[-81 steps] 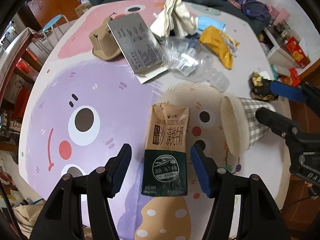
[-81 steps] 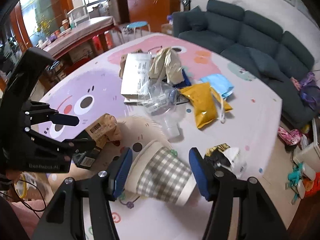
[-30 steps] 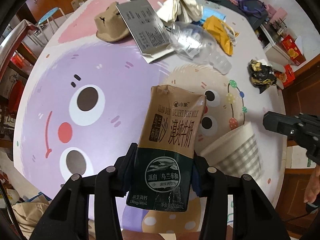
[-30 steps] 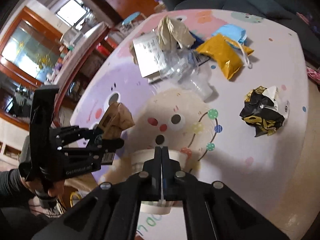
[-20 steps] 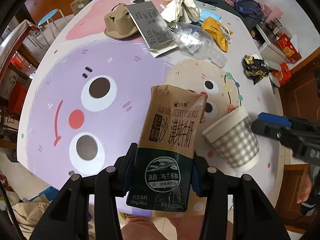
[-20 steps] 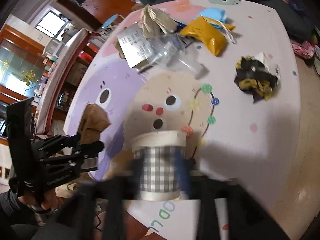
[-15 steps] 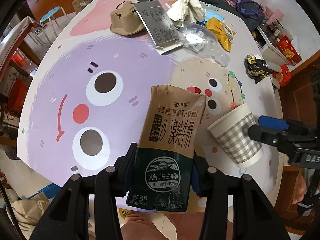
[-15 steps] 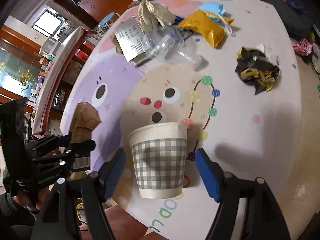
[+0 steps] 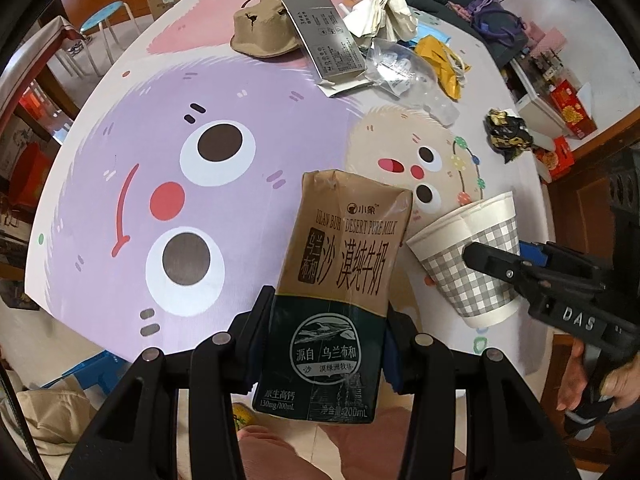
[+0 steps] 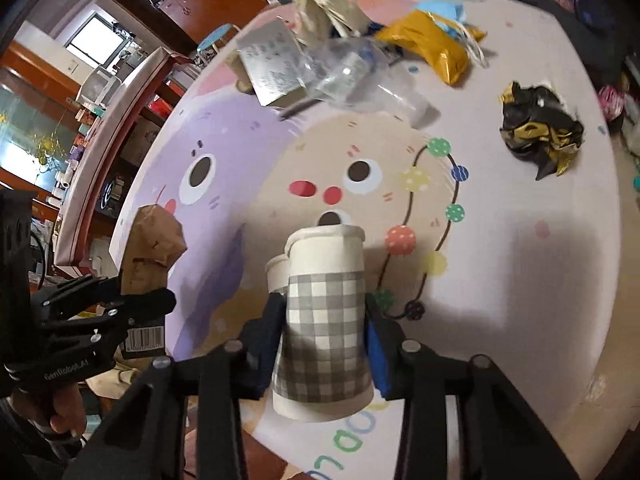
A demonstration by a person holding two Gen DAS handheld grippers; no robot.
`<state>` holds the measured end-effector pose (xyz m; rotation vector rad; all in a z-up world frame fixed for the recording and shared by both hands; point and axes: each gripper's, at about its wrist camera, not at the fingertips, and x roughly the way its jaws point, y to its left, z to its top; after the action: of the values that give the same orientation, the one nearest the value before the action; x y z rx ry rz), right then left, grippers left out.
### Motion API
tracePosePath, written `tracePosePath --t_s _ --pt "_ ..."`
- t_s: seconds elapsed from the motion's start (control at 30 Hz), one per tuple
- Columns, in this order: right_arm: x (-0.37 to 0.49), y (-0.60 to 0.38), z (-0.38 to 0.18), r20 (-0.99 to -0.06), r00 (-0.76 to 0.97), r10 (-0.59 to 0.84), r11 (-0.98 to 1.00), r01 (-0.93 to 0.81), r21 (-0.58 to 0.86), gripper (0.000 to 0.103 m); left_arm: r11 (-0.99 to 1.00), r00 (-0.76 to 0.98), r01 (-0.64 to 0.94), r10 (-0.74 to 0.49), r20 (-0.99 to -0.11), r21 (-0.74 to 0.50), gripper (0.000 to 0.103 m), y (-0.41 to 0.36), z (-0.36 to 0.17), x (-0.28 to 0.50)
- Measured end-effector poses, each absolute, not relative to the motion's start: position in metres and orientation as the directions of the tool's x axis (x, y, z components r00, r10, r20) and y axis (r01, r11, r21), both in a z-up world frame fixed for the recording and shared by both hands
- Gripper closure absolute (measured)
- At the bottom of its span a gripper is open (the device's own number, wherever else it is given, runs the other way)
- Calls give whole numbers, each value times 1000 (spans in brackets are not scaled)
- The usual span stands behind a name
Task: Collect trash
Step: 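Lift the milk carton and checkered cup off the table with both tools, then lower both items over the bin and open both tools to drop them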
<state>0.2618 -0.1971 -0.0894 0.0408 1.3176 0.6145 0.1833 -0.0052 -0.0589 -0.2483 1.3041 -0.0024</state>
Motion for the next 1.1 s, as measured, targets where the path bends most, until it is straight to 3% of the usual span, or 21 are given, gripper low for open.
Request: tracePosePath --t_s 0.37,0.57,1.1 --pt "156 -163 -38 -830 360 426 897 -289 335 67 966 294 -24 -238 -925 -256 58 39 -42 112" --pt "67 -134 -42 -814 442 377 926 -201 320 68 963 295 74 -269 -917 -258 58 65 -42 57" --pt "-47 -130 -128 -908 317 272 950 58 305 65 952 90 154 -281 -955 -266 58 47 -119 -30"
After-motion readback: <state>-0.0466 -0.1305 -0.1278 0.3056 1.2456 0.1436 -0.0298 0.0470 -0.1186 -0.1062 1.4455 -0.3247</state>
